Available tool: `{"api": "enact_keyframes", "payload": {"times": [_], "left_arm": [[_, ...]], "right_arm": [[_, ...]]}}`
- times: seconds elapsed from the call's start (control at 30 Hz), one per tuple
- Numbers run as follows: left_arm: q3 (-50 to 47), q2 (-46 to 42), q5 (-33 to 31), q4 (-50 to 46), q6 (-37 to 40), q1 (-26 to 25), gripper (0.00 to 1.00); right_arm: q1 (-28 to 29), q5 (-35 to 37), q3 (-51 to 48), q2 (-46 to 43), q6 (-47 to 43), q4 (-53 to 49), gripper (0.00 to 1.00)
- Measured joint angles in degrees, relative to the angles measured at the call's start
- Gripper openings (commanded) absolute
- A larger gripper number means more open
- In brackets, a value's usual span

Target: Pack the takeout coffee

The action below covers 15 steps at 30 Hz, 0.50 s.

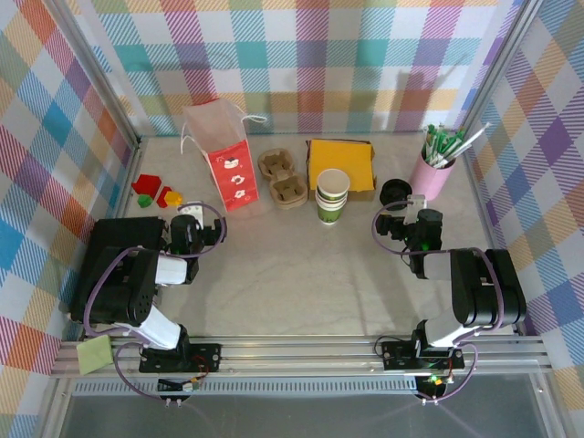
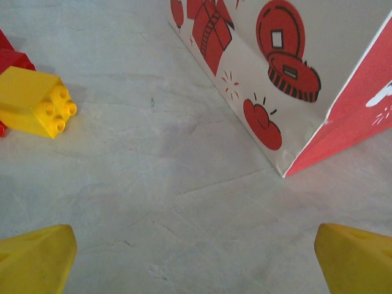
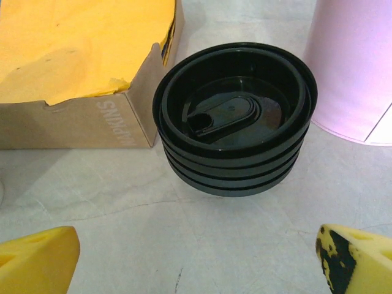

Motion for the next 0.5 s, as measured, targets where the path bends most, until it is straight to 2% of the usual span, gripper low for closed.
{"api": "enact_keyframes", "payload": {"times": [0.27, 0.37, 0.5], "left_arm": [[-0.72, -2.75, -2.1, 0.79, -0.15, -0.2, 1.0], [-1.53, -10.62, -4.52, -2.69, -0.96, -0.74, 1.0], [-1.46, -23.98, -8.44, -9.11, -3.08, -2.47, 1.0]], "right_arm": [[-0.02, -0.22, -1.22, -0.72, -0.02, 3.39, 0.99], [-0.02, 0.63, -2.01, -4.7, 0.11, 1.01, 0.99], [-0.22, 3.89, 0.9, -14.84, 2.58, -10.38, 0.99]]}}
